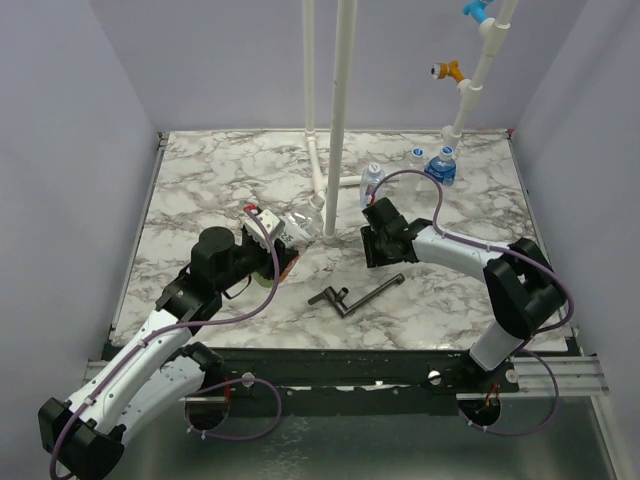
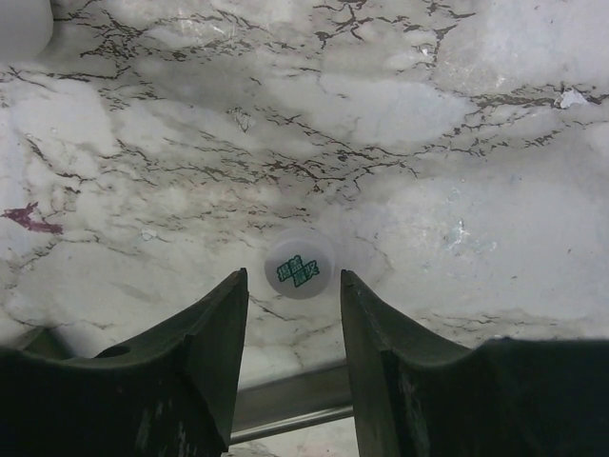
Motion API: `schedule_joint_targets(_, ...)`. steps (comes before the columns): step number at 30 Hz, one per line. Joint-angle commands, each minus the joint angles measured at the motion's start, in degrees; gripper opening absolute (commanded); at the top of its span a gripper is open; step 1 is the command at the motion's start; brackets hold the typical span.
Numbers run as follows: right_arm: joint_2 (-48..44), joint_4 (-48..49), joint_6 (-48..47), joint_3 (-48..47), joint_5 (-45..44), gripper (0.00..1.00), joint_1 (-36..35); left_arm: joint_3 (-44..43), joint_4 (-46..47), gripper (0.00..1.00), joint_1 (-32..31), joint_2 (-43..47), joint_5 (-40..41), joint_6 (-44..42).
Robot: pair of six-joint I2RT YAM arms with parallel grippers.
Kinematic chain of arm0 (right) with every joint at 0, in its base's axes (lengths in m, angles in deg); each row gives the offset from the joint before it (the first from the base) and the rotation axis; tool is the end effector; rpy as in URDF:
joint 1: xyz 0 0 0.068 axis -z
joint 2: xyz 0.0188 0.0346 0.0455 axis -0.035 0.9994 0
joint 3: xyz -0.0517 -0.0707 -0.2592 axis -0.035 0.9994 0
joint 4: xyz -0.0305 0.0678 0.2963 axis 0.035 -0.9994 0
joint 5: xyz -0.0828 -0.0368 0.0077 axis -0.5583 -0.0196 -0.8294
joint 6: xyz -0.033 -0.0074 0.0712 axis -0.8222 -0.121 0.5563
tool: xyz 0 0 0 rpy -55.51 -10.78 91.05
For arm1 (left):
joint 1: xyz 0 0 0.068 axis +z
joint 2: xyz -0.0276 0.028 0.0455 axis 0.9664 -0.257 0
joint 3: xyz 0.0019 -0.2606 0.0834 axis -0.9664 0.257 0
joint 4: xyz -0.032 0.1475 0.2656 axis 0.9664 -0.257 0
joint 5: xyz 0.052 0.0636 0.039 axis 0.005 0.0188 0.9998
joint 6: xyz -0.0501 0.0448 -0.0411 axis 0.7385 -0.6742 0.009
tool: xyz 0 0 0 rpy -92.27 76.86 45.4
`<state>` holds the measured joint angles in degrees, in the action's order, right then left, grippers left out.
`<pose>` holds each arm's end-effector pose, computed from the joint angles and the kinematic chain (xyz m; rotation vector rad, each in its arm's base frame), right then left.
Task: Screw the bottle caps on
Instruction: Screw the bottle cap onto the plastic bottle.
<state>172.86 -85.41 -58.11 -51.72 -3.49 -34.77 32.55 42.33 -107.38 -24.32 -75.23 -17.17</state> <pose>0.3098 0.2187 0.1257 -0.2741 2.6017 0.1655 0.2084 -0.1492 0.2879 0.7171 1.7316 -0.5588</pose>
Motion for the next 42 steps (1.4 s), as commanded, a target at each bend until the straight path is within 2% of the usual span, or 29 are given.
schedule_joint_targets(1, 2.5, 0.7, -0.6, -1.2, -2.3, 0.45, -0.9, 1.1, 3.5, 0.0, -0.1, 1.6, -3.9, -1.1)
schedule_joint_targets(13, 4.7, 1.6, -1.4, -1.7, -2.9, 0.43, -1.3, 1.8, 3.7, 0.0, -0.1, 1.2, -5.2, -1.7)
schedule_joint_targets(21, 2.9, -0.1, -0.7, -2.0, -2.0, 0.23, -1.3, 2.0, 3.8, 0.0, -0.1, 0.3, -6.9, -3.5)
schedule_joint_targets(25, -4.3, -5.1, 0.3, -5.6, 0.1, 0.2, -1.0, 2.0, 5.2, 0.0, -0.1, -1.2, -10.6, -2.6)
schedule_joint_targets(27, -9.4, -6.3, 0.4, -6.8, 4.8, 0.2, 0.4, 2.1, 6.4, 0.0, -0.2, -1.7, -13.5, -2.3)
schedule_joint_targets(33, -23.9, -3.6, 0.8, -5.7, 36.2, 0.21, 12.2, 2.5, 9.0, 0.0, -0.7, -1.9, -20.2, -4.3)
schedule_joint_targets(38, -27.8, -3.8, 2.2, -7.8, 49.2, 0.21, 13.4, 2.8, 10.1, 0.0, -1.1, -3.0, -25.5, -3.5)
schedule_joint_targets(42, -29.1, -0.4, 5.2, -8.0, 59.5, 0.21, 13.7, 2.9, 11.5, 0.0, -1.4, -2.1, -28.0, -3.3)
